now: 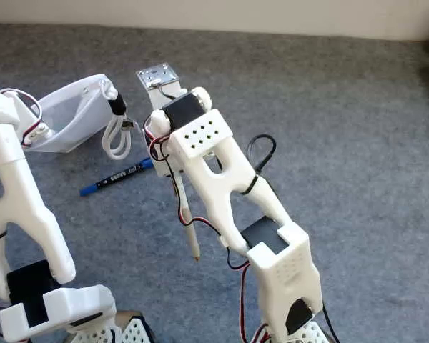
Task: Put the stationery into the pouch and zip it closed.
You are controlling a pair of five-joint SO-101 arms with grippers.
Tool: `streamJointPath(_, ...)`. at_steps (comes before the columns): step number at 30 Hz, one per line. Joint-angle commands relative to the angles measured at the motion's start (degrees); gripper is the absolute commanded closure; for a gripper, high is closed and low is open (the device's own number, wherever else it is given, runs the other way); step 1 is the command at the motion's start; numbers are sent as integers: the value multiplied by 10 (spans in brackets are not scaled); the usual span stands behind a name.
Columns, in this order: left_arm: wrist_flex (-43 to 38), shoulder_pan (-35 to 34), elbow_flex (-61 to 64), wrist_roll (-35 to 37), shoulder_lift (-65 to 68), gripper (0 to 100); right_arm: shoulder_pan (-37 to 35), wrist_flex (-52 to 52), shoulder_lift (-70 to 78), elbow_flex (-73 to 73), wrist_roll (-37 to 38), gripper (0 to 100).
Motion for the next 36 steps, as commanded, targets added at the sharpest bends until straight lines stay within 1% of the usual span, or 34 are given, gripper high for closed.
streamJointPath(1, 3, 2, 0, 5, -5, 994, -16, 7, -79, 30, 10, 994)
streamJointPath(4, 3, 2, 0, 5, -5, 994, -24, 3, -147, 80, 10, 994)
streamJointPath(6, 3, 2, 0, 5, -5, 994, -22, -30, -194, 132, 8, 994)
streamJointPath(13, 3, 2, 0, 5, -5, 994, -26, -227, -348, 374, 4, 994)
streamJointPath(16, 3, 2, 0, 5, -5, 994, -24, -292, -419, 449, 0, 994)
streamJointPath(21, 3, 2, 0, 5, -5, 994, -22, -385, -520, 539, -46, 994)
streamJointPath(24, 4, 2, 0, 5, -5, 994, -22, -443, -565, 589, -48, 994)
streamJointPath(36, 6, 2, 0, 5, -5, 994, -22, -741, -702, 791, -46, 994)
